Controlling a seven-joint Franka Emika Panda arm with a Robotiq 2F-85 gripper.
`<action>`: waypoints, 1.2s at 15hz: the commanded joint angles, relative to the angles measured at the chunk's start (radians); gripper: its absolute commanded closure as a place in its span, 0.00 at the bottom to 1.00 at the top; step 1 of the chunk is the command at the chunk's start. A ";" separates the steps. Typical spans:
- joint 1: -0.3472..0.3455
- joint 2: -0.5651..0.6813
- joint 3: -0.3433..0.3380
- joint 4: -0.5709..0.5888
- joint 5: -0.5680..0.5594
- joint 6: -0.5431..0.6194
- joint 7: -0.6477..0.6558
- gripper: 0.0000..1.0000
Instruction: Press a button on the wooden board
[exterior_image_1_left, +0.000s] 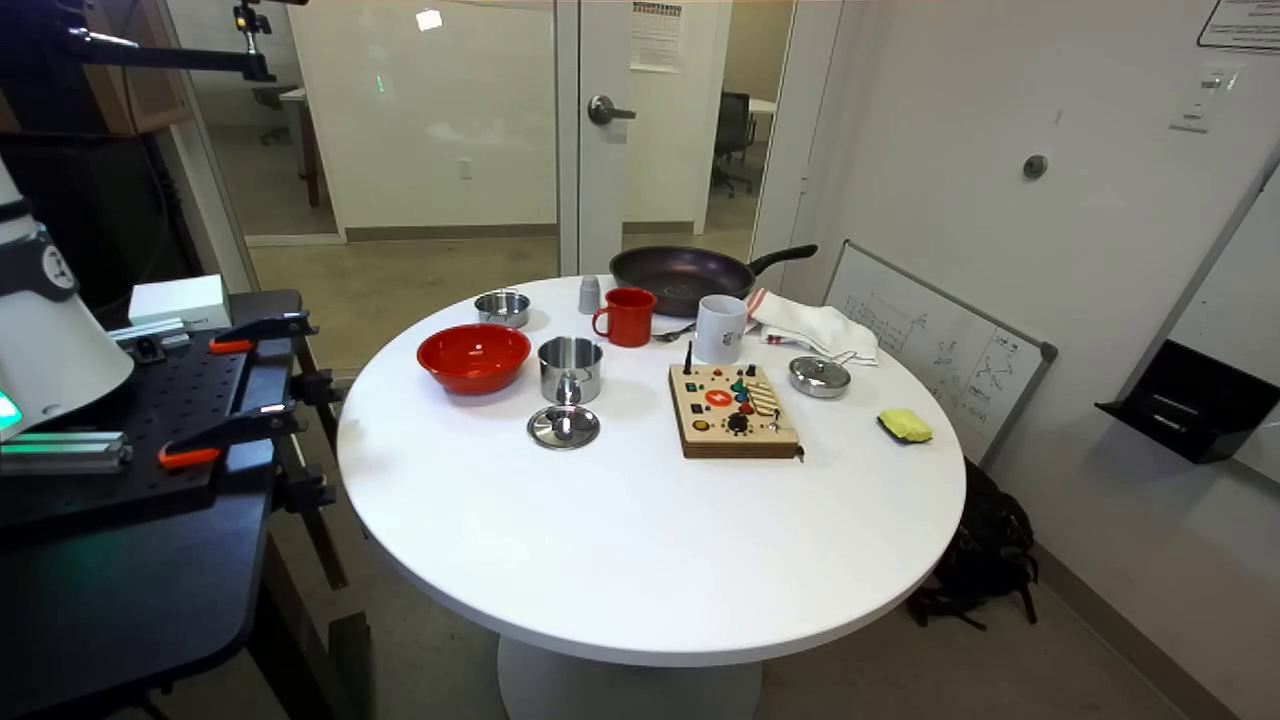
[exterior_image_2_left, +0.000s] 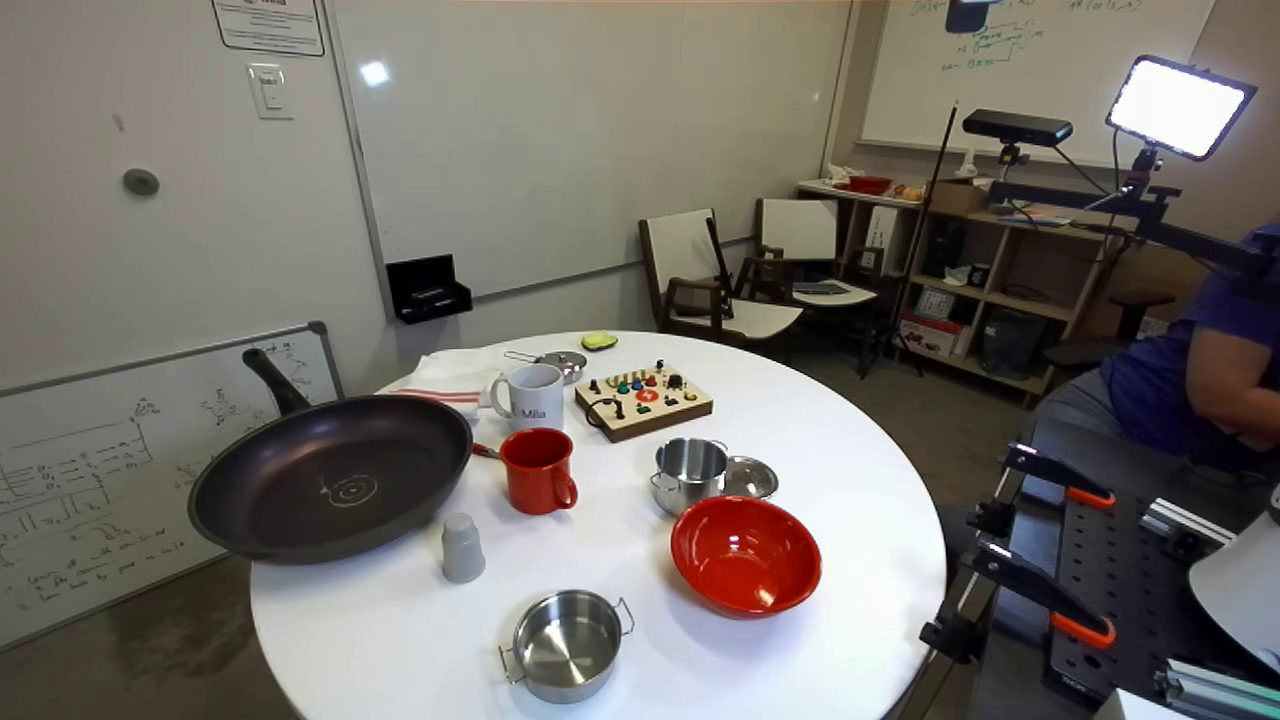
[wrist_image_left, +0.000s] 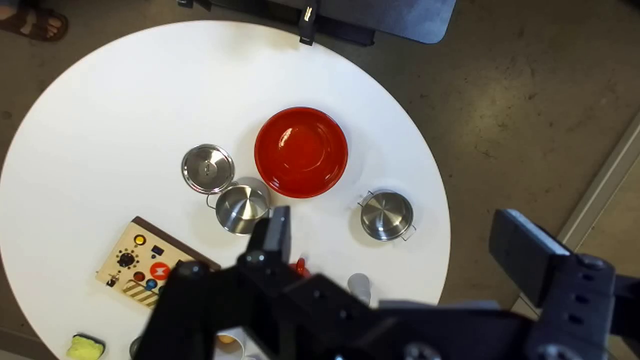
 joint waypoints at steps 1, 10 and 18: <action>0.019 -0.011 0.018 -0.010 -0.021 0.012 -0.037 0.00; -0.041 0.057 -0.002 -0.103 -0.182 0.348 -0.014 0.00; -0.085 0.268 -0.092 -0.185 -0.134 0.575 -0.029 0.00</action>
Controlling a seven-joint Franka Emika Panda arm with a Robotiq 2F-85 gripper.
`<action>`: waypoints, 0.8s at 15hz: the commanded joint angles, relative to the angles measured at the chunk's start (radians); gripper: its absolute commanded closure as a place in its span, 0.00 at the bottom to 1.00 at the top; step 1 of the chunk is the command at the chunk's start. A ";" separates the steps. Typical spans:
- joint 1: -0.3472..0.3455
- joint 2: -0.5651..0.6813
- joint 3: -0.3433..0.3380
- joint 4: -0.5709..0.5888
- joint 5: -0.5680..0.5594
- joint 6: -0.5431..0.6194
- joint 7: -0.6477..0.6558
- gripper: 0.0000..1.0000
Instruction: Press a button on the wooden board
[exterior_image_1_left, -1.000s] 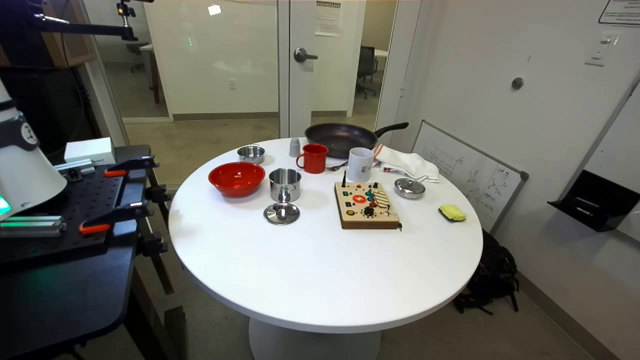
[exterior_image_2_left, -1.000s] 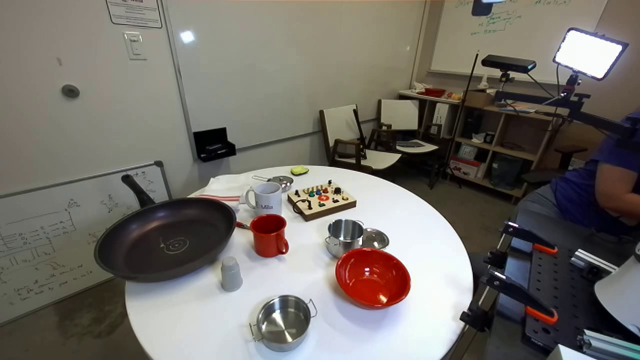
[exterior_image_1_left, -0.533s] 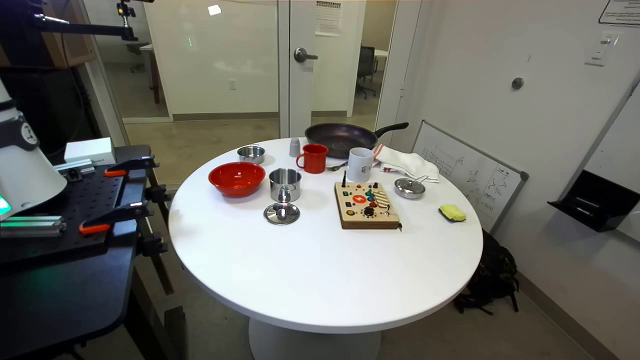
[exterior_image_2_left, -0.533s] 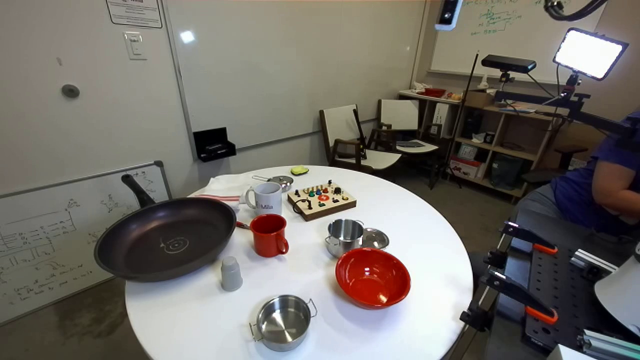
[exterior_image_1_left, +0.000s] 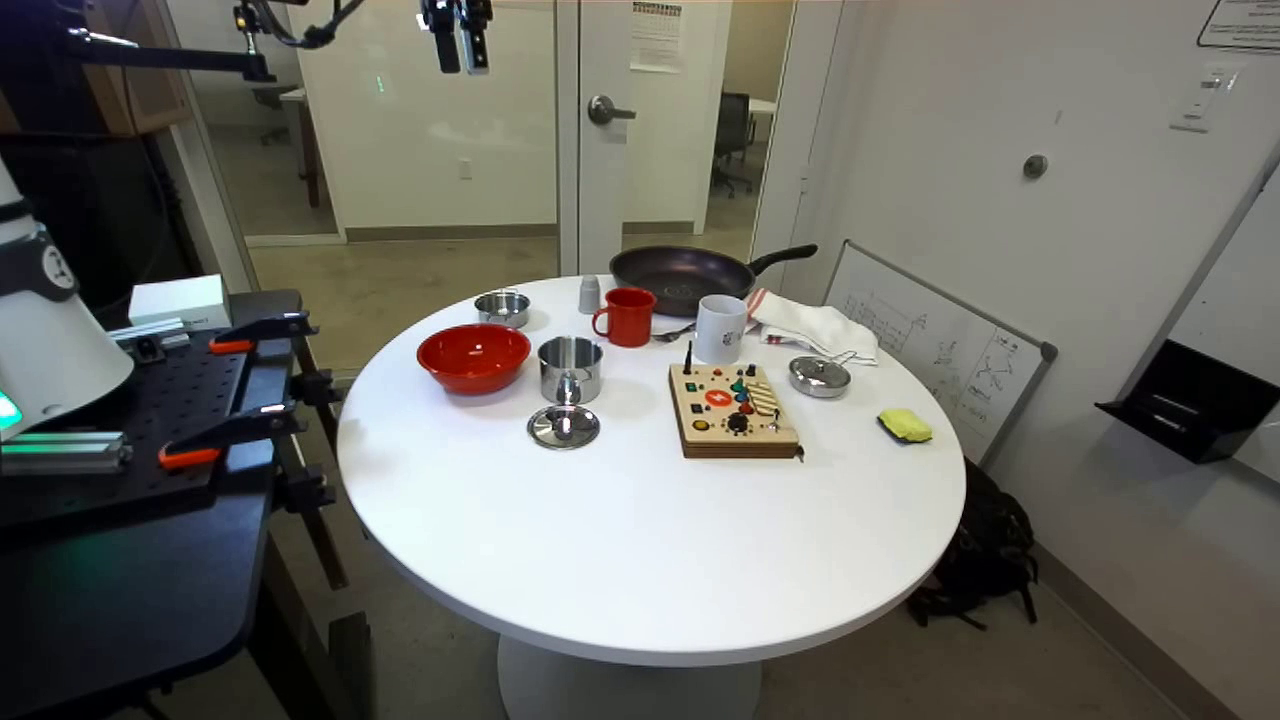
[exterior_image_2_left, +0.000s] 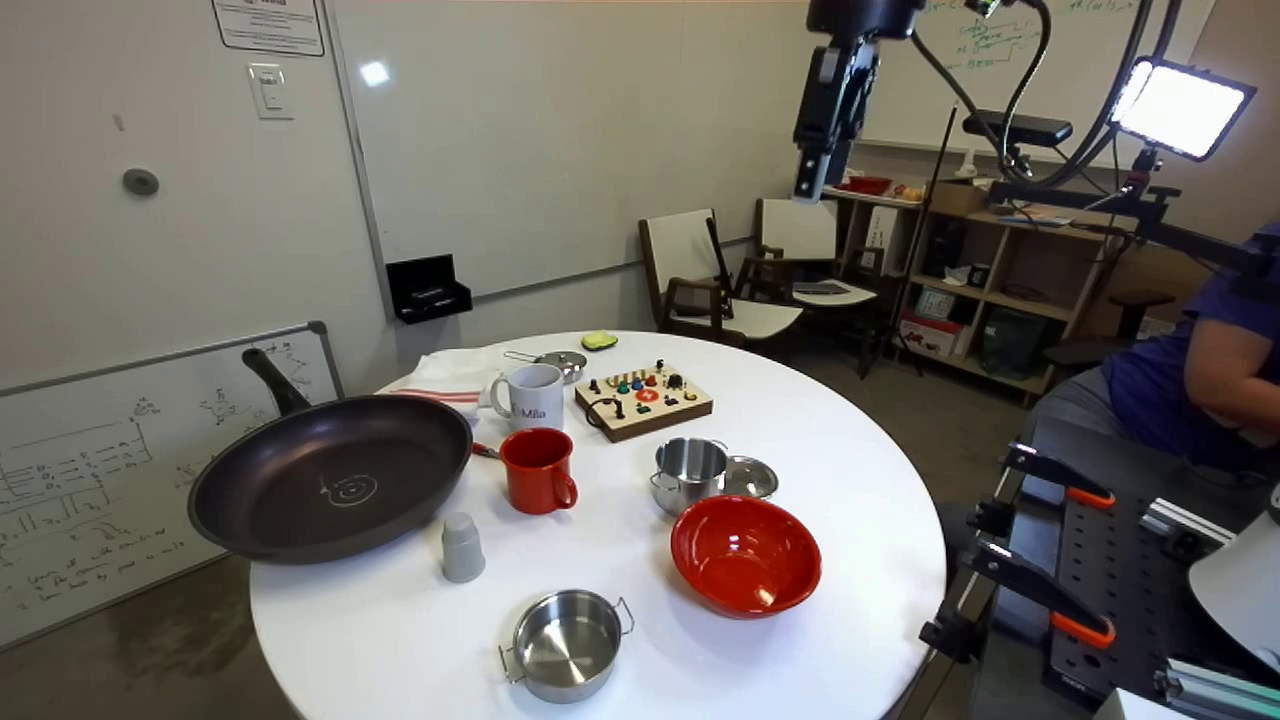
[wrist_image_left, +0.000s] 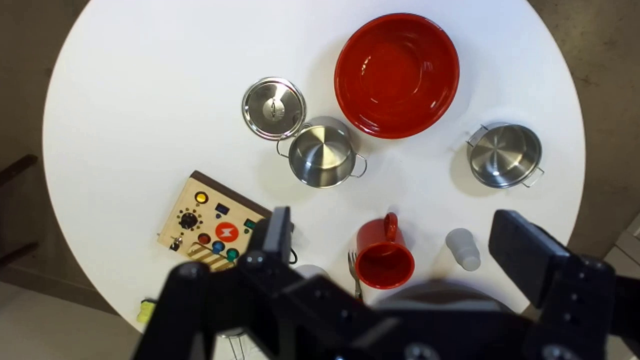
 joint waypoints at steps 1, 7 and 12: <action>-0.007 0.084 -0.018 -0.007 0.022 0.080 -0.013 0.00; -0.038 0.222 -0.022 0.007 -0.025 0.230 0.011 0.00; -0.039 0.212 -0.020 0.005 -0.014 0.202 0.006 0.00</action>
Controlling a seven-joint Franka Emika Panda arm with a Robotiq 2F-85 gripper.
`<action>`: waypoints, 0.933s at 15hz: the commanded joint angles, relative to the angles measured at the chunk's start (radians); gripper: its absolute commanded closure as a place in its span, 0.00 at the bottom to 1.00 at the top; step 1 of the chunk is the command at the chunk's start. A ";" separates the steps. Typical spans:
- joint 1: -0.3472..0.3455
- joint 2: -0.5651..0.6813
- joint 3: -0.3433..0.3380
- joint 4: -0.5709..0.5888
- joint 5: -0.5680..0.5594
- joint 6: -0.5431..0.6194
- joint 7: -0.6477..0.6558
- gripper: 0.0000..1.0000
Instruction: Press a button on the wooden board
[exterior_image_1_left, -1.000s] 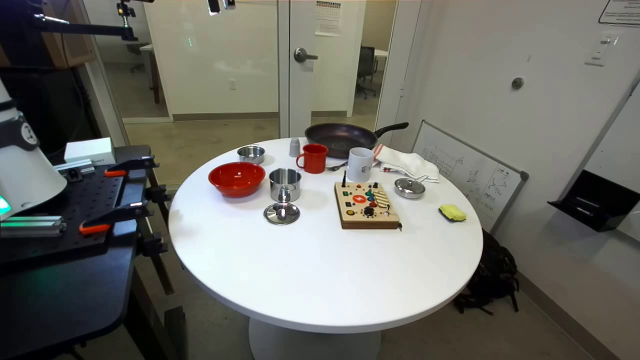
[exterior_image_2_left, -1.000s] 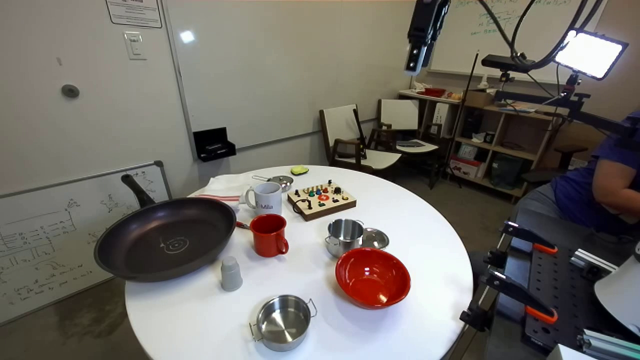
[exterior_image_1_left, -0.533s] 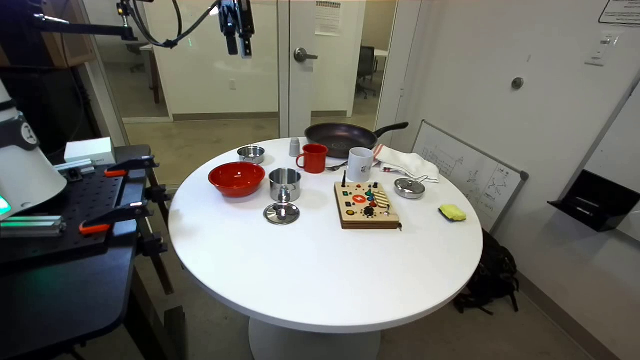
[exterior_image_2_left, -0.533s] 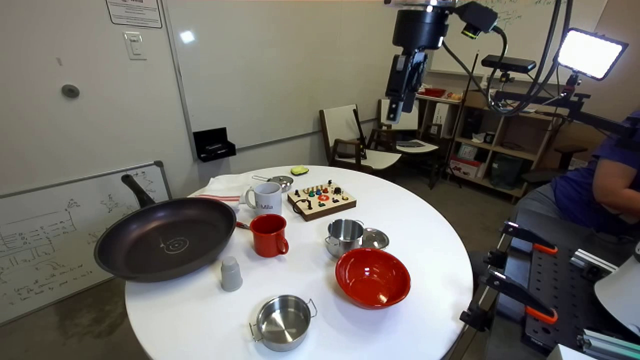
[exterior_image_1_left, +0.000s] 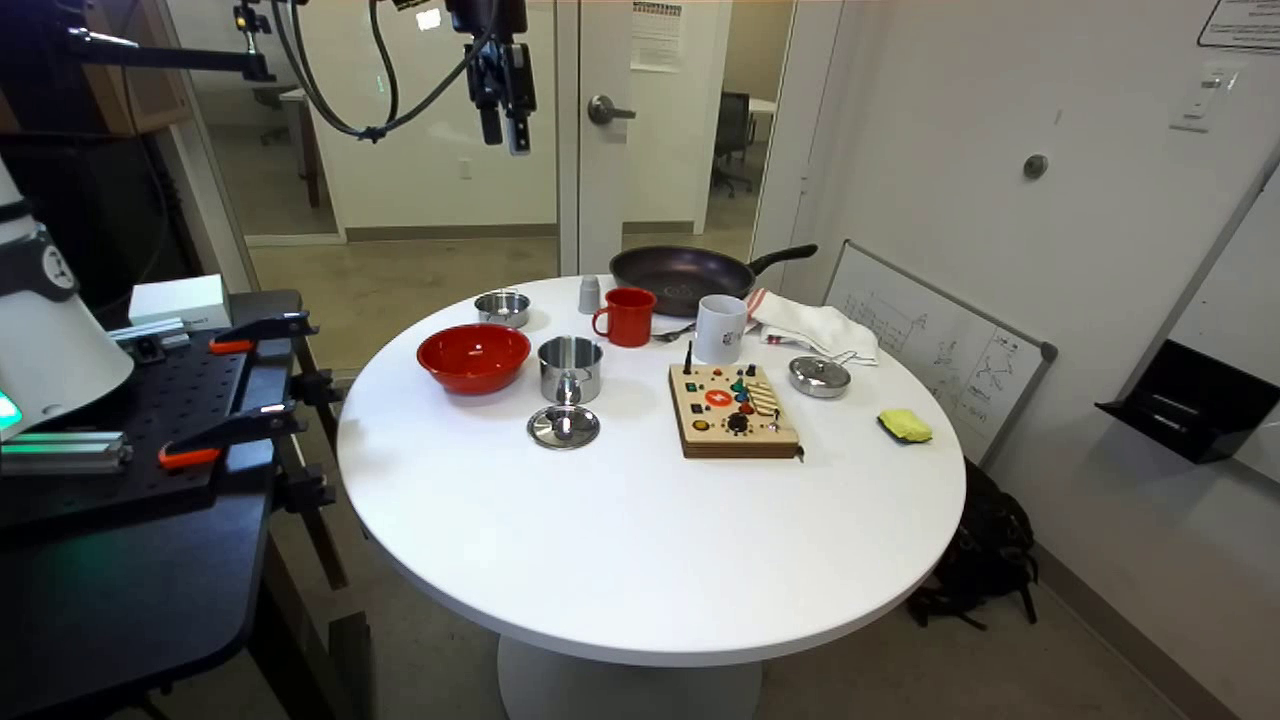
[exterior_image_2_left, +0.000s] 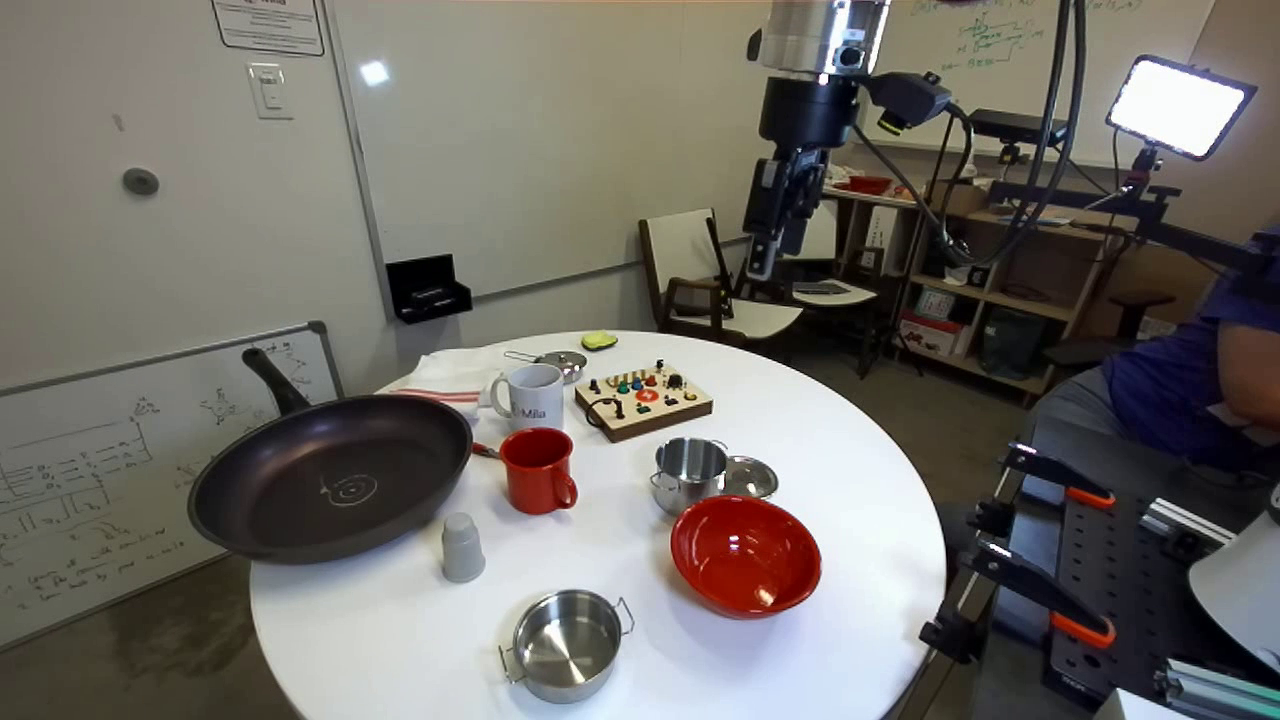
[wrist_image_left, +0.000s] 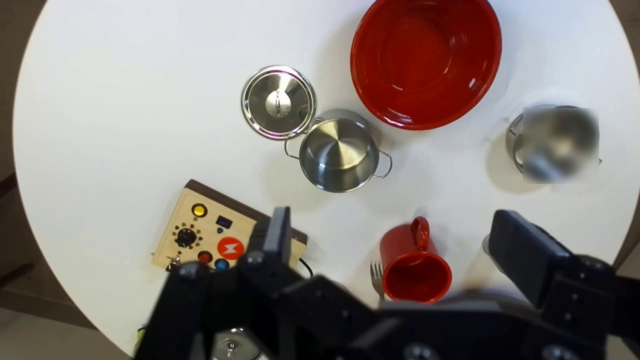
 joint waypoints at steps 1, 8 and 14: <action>0.002 0.001 -0.001 0.003 0.000 -0.002 0.001 0.00; -0.020 0.135 -0.040 0.129 0.004 -0.060 -0.085 0.00; -0.046 0.337 -0.068 0.306 0.022 -0.050 -0.248 0.00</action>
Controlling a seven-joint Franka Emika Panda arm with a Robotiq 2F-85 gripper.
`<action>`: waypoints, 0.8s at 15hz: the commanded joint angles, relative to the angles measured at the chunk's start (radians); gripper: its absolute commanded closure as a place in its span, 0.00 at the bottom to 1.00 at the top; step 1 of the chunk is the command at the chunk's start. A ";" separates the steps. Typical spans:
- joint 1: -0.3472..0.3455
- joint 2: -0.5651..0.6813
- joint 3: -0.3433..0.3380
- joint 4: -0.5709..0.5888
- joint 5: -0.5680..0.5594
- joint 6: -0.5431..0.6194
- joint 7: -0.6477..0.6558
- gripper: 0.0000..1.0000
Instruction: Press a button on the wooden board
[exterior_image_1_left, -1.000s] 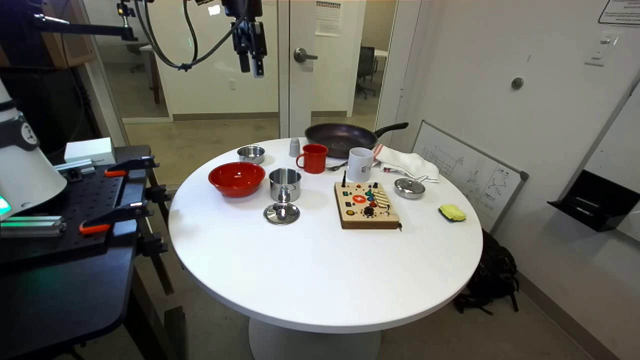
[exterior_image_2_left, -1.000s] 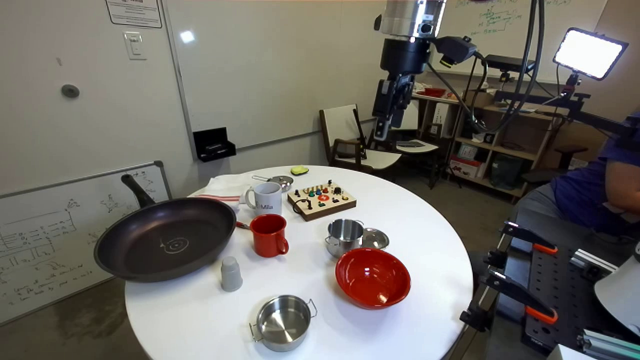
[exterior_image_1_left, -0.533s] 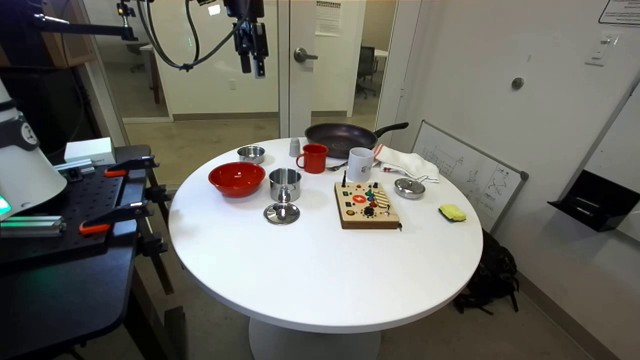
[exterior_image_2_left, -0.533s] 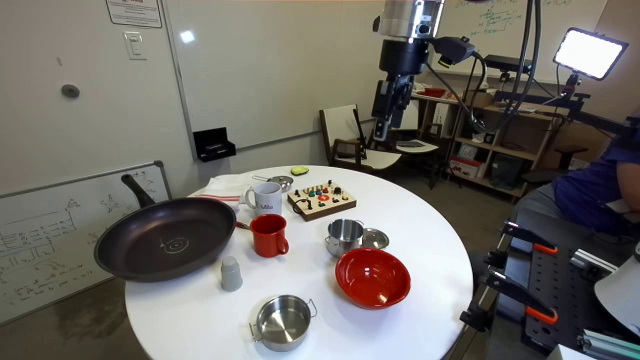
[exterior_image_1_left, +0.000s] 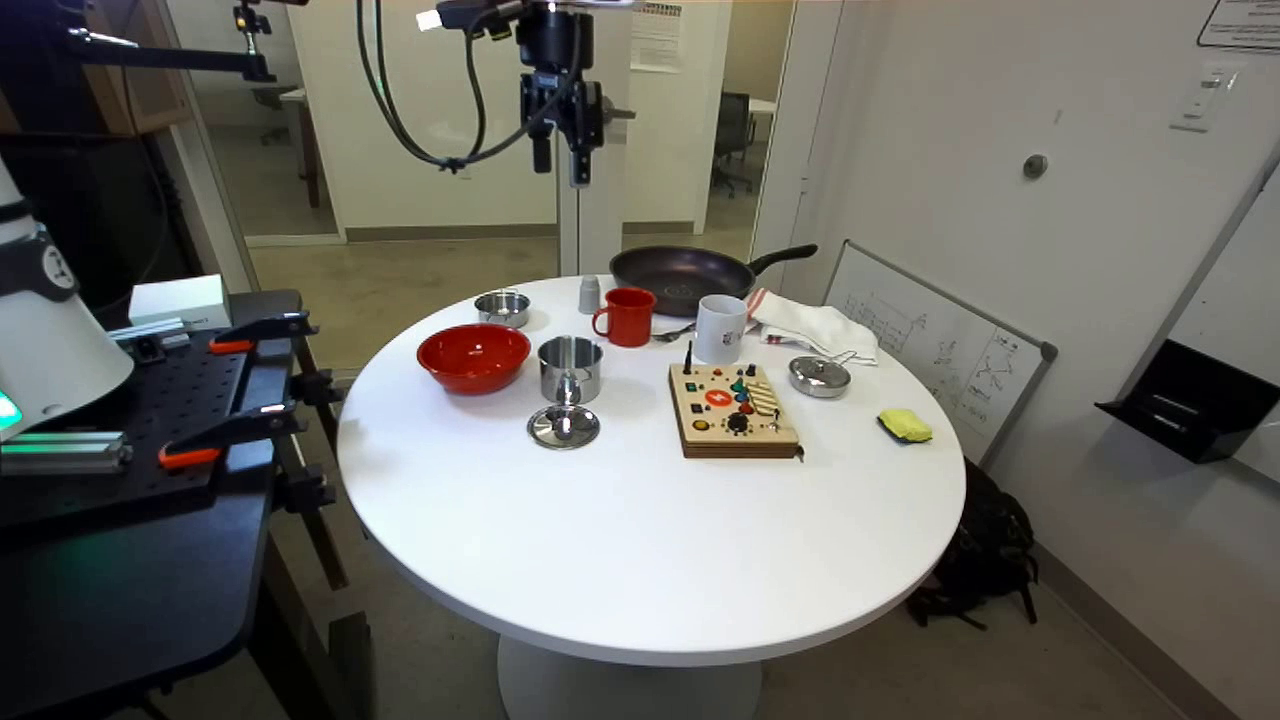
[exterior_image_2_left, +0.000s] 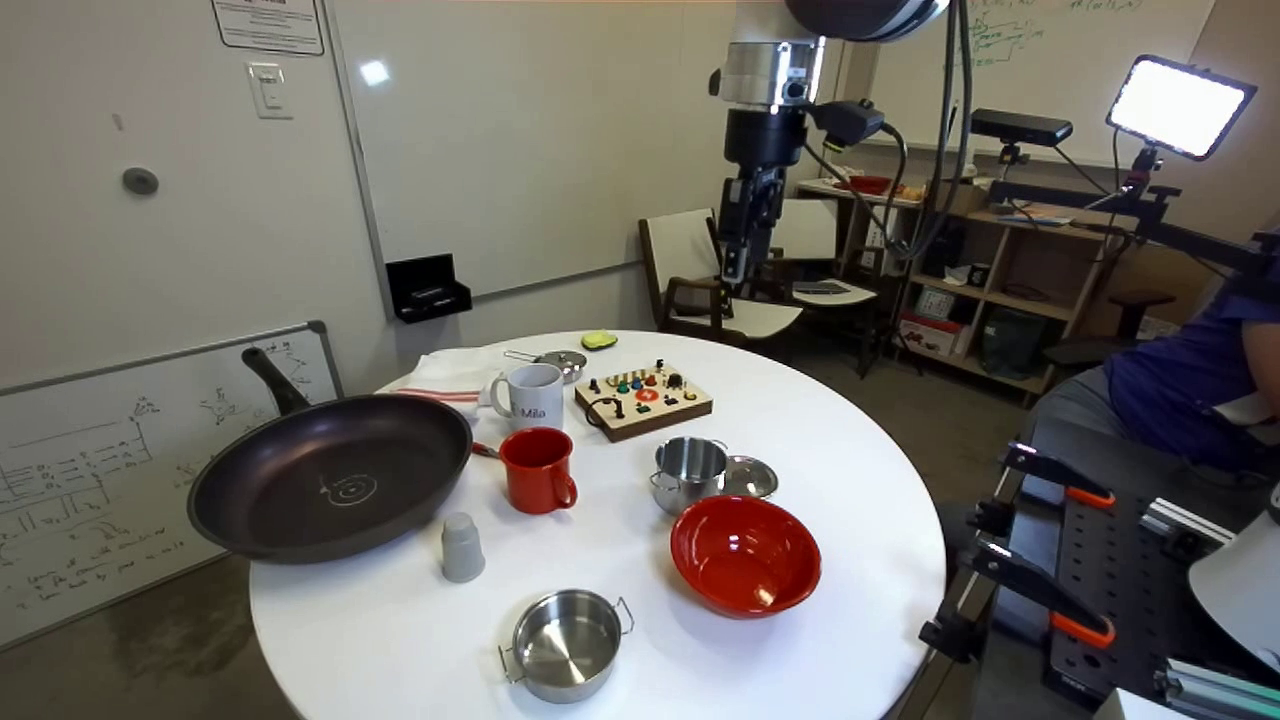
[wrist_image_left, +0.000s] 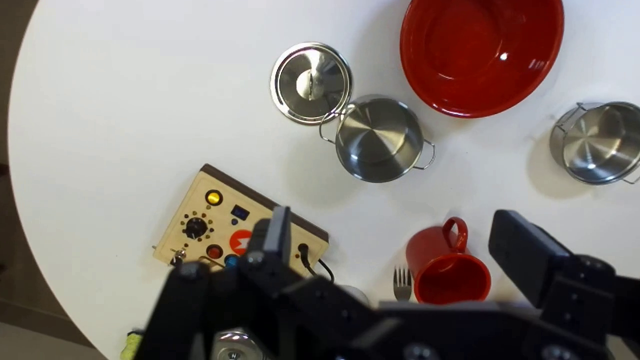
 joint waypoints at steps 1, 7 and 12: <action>-0.014 0.155 -0.002 0.144 0.029 -0.019 -0.101 0.00; -0.048 0.385 0.001 0.332 0.019 0.010 -0.148 0.00; -0.058 0.553 -0.002 0.546 -0.010 -0.044 -0.134 0.00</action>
